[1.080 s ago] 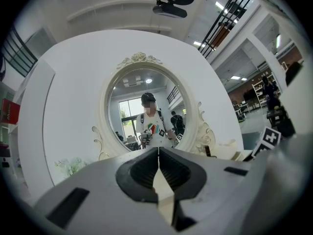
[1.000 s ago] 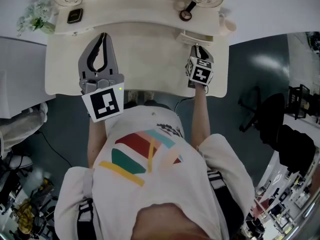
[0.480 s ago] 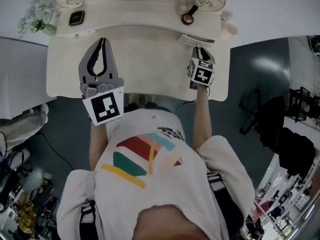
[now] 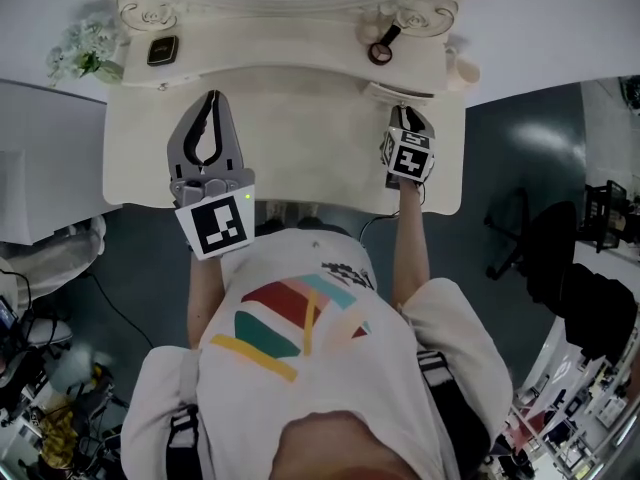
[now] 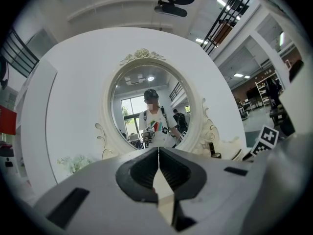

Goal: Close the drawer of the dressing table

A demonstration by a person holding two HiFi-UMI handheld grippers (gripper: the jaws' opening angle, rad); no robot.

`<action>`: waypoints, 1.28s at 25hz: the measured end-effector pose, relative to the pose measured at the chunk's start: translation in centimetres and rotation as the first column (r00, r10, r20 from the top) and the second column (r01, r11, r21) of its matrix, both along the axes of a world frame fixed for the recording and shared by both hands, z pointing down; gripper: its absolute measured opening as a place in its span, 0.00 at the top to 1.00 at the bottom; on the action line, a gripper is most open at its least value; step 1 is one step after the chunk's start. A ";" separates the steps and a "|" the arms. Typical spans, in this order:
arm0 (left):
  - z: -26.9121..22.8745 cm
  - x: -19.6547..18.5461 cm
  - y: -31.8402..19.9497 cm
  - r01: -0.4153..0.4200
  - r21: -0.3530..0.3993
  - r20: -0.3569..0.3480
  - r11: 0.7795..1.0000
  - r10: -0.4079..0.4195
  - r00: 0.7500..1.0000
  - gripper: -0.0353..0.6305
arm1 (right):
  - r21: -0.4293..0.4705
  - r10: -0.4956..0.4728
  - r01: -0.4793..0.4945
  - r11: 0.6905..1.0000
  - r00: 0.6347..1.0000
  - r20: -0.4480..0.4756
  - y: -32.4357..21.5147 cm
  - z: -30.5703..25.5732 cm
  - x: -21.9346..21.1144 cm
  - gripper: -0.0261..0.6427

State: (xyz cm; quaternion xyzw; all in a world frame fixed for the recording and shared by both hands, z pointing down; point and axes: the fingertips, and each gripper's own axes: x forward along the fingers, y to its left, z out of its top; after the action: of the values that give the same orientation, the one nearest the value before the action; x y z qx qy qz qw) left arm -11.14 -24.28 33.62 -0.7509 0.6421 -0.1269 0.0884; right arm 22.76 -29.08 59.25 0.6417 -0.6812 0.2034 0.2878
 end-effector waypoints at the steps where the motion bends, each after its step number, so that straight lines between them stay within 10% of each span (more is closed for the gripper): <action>1: 0.0 0.0 -0.1 -0.001 -0.003 0.002 1.000 0.001 1.000 0.94 | 0.001 0.001 -0.001 1.000 1.000 0.000 -0.1 0.0 0.0 0.85; 32: 0.4 0.2 -1.4 0.008 -0.012 0.010 1.000 -0.008 1.000 0.94 | 0.003 -0.020 0.020 1.000 1.000 -0.017 -2.5 0.1 0.2 0.85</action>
State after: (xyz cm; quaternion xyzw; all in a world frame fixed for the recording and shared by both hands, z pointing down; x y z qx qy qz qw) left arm -10.94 -25.65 33.98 -0.7482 0.6438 -0.1349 0.0863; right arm 22.98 -31.53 59.35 0.6369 -0.6855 0.1941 0.2946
